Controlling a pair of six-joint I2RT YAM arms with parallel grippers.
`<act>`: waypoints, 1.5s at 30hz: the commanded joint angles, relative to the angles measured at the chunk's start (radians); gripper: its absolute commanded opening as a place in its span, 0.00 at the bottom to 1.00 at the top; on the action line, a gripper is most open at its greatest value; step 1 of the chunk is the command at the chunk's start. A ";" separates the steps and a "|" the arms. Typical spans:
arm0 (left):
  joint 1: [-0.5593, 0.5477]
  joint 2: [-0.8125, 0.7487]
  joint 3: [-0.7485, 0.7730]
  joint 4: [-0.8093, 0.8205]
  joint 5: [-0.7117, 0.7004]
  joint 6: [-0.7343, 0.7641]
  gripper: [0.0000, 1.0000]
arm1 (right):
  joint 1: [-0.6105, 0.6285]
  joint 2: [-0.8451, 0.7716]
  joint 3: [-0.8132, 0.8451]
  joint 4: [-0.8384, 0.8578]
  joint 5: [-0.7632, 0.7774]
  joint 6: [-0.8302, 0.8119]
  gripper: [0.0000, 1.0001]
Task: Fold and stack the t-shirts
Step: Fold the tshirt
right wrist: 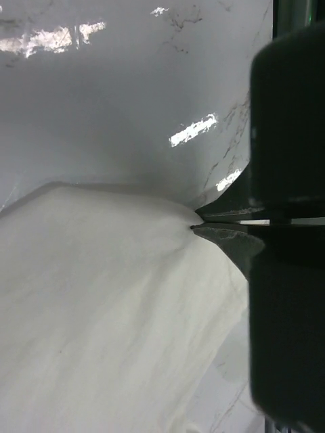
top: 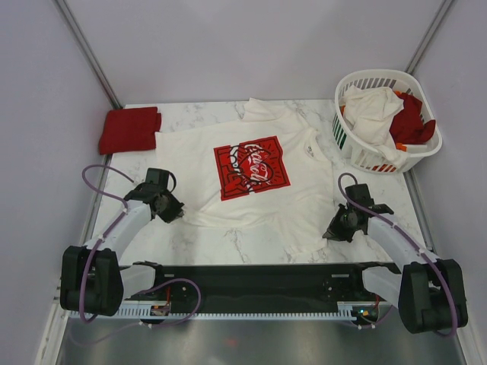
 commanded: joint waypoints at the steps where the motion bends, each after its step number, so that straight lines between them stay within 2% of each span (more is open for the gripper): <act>1: 0.009 -0.040 0.038 -0.020 0.051 0.040 0.02 | 0.000 -0.016 0.081 0.023 -0.039 0.000 0.00; 5: 0.007 -0.149 0.135 -0.152 0.080 0.052 0.02 | -0.002 -0.101 0.309 -0.116 0.002 0.010 0.00; 11: 0.009 -0.279 0.250 -0.291 0.061 0.097 0.02 | -0.010 -0.183 0.516 -0.204 0.056 0.001 0.00; 19: 0.009 -0.370 0.186 -0.361 0.070 0.083 0.02 | -0.010 -0.285 0.552 -0.317 0.128 0.020 0.00; 24: 0.009 -0.469 0.181 -0.434 0.077 0.066 0.03 | 0.000 -0.355 0.647 -0.392 0.235 0.020 0.00; 27: 0.010 -0.500 0.154 -0.459 0.131 0.054 0.03 | -0.002 -0.430 0.577 -0.366 0.211 0.027 0.00; 29: 0.009 -0.514 0.108 -0.462 0.169 0.039 0.03 | -0.002 -0.492 0.424 -0.327 0.182 0.055 0.00; 32: 0.009 -0.545 0.074 -0.479 0.218 0.042 0.02 | 0.000 -0.611 0.293 -0.337 0.104 0.073 0.00; 34: 0.009 -0.572 0.060 -0.494 0.218 0.046 0.02 | 0.000 -0.641 0.282 -0.355 0.096 0.060 0.00; 40: 0.009 -0.557 0.038 -0.508 0.216 0.071 0.04 | 0.010 -0.573 0.368 -0.314 0.018 0.006 0.00; 43: 0.009 -0.499 0.068 -0.470 0.202 0.089 0.05 | 0.010 -0.436 0.417 -0.232 -0.025 -0.029 0.00; 45: 0.009 -0.428 0.097 -0.427 0.221 0.114 0.07 | 0.016 -0.272 0.423 -0.140 -0.101 -0.063 0.00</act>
